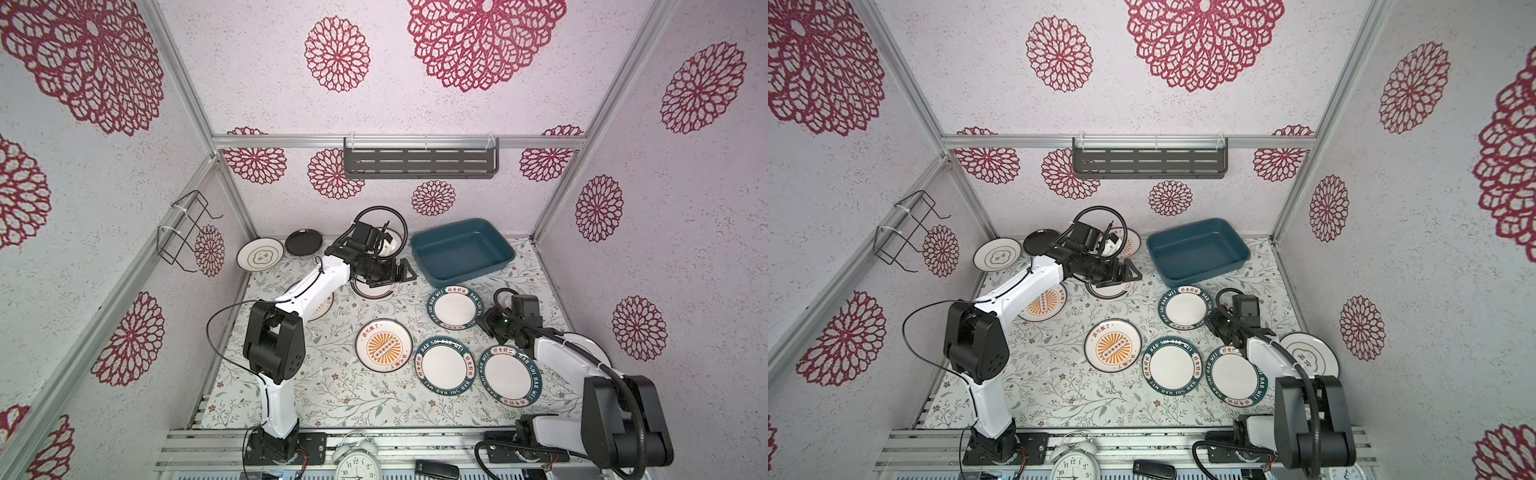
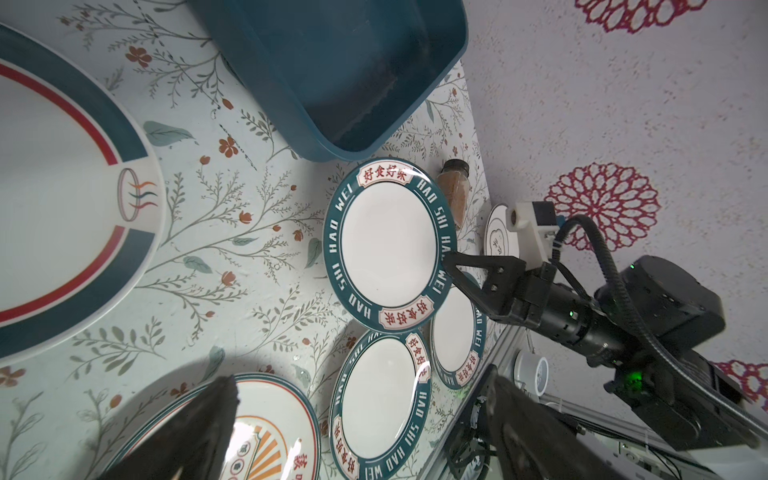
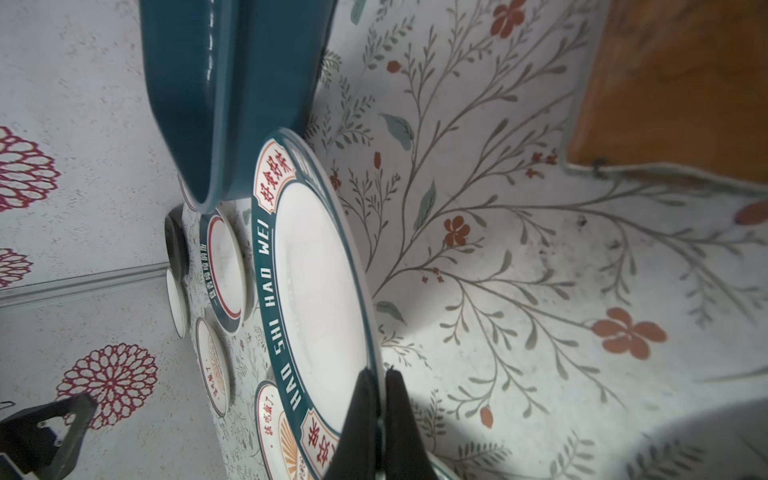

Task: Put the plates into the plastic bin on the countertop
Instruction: 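Grasp the green-rimmed plate's edge with the right gripper and lift it, then carry the plate into the teal bin with the right gripper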

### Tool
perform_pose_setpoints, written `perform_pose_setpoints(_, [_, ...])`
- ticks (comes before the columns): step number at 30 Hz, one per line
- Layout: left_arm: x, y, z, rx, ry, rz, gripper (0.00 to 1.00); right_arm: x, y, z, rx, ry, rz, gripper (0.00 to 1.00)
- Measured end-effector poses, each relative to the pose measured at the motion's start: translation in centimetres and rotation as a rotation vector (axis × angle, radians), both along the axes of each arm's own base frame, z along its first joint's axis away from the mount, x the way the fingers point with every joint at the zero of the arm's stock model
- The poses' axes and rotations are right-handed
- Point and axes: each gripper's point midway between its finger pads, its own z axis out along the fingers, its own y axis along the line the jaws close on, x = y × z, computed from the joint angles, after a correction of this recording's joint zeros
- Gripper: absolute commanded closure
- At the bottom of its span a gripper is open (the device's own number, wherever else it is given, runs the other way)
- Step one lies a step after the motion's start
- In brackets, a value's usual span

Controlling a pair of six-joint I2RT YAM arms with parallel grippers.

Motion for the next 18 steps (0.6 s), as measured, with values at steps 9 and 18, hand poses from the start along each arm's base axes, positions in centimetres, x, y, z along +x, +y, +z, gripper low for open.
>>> perform_pose_setpoints(9, [1.7, 0.2, 1.1, -0.053, -0.024, 0.053, 0.03, -0.2, -1.1, 8.1, -0.008, -0.125, -0.067, 1.0])
perform_pose_setpoints(18, [3.1, 0.0, 2.2, -0.089, -0.069, 0.107, 0.03, 3.5, -1.3, 11.5, -0.015, -0.184, -0.095, 1.0])
